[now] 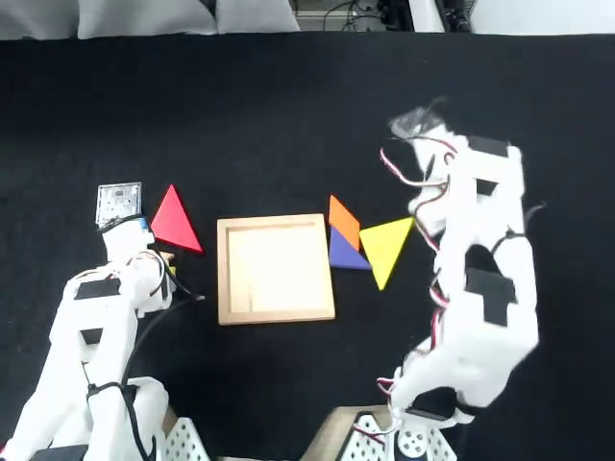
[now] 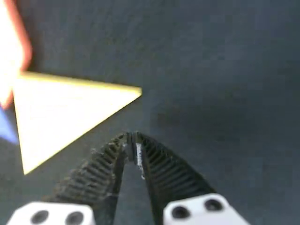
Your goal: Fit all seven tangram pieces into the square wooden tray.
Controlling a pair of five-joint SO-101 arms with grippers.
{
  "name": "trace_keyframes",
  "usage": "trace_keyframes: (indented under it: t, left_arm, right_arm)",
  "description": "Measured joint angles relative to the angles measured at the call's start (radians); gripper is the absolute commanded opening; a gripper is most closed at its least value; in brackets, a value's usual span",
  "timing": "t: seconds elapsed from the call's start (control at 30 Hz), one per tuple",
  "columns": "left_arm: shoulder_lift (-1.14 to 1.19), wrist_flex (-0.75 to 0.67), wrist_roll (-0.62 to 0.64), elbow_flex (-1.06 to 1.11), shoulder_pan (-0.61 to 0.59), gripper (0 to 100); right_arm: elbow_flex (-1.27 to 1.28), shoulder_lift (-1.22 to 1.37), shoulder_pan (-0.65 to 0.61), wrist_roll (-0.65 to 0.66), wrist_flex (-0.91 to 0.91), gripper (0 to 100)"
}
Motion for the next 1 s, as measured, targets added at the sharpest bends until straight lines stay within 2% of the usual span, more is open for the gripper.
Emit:
trace_keyframes:
  t: [0.13,0.3,0.53,0.67,0.83,1.0]
  left_arm:
    - [0.0,0.0,0.0,0.0,0.0,16]
    - [0.0,0.0,0.0,0.0,0.0,16]
    - [0.0,0.0,0.0,0.0,0.0,16]
    - [0.0,0.0,0.0,0.0,0.0,16]
    - [0.0,0.0,0.0,0.0,0.0,16]
    - [0.0,0.0,0.0,0.0,0.0,16]
  right_arm:
    - [0.003,-0.029,-0.04,-0.12,-0.094,1.1]
    - [0.002,0.063,-0.117,-0.133,-0.129,1.1]
    - [-0.064,0.216,-0.08,-0.132,-0.13,1.1]
    - [-0.074,0.219,-0.049,-0.02,-0.084,1.1]
    - [-0.08,0.221,-0.029,0.226,0.15,1.1]
    - [-0.054,0.204,0.031,0.344,0.319,1.1]
